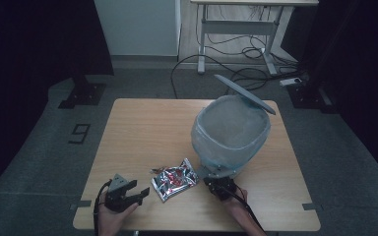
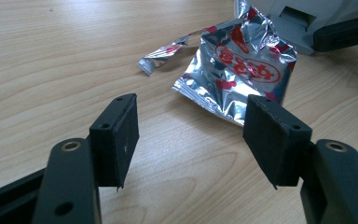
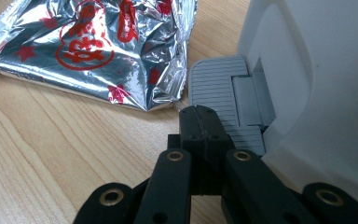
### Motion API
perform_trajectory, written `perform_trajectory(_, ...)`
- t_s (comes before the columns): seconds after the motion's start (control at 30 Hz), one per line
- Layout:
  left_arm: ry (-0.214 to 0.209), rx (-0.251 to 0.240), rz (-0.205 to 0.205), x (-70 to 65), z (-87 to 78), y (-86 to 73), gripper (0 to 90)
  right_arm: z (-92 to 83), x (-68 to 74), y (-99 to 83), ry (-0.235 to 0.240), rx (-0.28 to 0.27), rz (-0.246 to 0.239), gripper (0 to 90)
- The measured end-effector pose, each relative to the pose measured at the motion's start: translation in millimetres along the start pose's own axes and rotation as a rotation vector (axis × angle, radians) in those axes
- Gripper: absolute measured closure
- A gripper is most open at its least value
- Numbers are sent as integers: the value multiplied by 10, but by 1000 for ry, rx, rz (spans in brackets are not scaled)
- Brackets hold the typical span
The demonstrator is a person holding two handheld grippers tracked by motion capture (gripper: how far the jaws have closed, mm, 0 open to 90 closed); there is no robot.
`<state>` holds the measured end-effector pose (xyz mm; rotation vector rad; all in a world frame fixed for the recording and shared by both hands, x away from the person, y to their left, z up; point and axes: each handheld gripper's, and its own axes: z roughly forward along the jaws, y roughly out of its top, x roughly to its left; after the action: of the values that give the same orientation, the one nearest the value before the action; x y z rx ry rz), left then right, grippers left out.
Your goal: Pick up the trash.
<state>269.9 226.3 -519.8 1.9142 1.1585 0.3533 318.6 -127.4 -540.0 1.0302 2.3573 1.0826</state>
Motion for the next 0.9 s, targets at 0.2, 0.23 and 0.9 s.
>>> perform_trajectory(0.2,1,14,10,-32,105,43,360,0,9,-1,-5,-1,-3,900)
perform_trajectory(0.23,0,17,11,-38,129,53,360,0,10,0,-6,-1,-3,900)
perform_trajectory(0.9,33,92,11,-36,559,118,357,1,16,0,-10,-1,-18,900)
